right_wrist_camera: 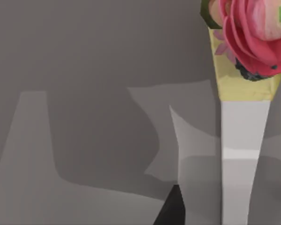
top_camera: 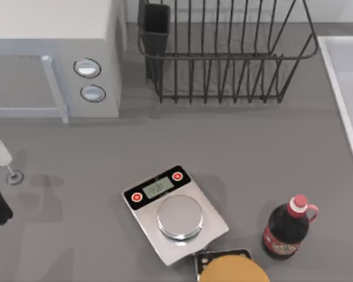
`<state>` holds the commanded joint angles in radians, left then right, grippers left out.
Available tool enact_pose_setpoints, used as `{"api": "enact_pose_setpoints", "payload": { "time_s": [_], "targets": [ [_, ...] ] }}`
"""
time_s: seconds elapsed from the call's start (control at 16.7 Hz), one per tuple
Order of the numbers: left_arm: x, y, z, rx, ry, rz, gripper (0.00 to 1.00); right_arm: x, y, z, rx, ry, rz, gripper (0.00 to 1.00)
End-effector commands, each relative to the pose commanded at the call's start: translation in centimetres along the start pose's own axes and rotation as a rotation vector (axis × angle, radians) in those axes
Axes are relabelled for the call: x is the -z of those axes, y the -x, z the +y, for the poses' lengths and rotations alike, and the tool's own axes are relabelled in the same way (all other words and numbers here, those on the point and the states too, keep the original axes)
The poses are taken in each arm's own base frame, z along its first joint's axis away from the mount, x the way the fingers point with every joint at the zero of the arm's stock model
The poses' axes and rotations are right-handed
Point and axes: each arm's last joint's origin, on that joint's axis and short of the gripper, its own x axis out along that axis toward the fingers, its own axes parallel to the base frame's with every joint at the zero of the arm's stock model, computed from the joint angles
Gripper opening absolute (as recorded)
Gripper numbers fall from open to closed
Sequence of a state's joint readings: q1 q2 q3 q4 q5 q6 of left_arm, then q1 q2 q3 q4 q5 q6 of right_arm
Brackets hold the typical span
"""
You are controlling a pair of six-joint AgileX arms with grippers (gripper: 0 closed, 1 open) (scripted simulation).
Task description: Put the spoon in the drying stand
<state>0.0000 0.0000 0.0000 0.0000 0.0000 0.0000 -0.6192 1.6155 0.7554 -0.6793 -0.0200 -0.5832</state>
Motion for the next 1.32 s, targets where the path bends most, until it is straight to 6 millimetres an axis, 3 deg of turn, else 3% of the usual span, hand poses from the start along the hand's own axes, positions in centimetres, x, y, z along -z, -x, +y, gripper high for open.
{"api": "enact_pose_setpoints", "payload": {
  "time_s": [0.24, 0.48, 0.72, 0.84, 0.96, 1.32],
  "targets": [
    [0.0, 0.0, 0.0, 0.000, 0.000, 0.000, 1.00, -1.5, 3.5, -1.0, 0.003, 0.004, -0.005, 0.00],
    [0.0, 0.0, 0.0, 0.000, 0.000, 0.000, 1.00, -2.1, 9.7, -1.3, -0.020, 0.004, 0.028, 0.00],
    [0.0, 0.0, 0.0, 0.000, 0.000, 0.000, 1.00, -1.4, 16.4, -0.6, -0.019, 0.001, 0.028, 0.00],
    [0.0, 0.0, 0.0, 0.000, 0.000, 0.000, 1.00, -0.9, 18.6, -0.1, -0.008, 0.000, 0.011, 0.00],
    [0.0, 0.0, 0.0, 0.000, 0.000, 0.000, 1.00, -0.6, 19.7, 0.1, -0.001, 0.000, 0.001, 0.00],
    [0.0, 0.0, 0.0, 0.000, 0.000, 0.000, 1.00, -0.9, 19.6, 0.3, 0.009, 0.005, -0.002, 0.00]
  ]
}}
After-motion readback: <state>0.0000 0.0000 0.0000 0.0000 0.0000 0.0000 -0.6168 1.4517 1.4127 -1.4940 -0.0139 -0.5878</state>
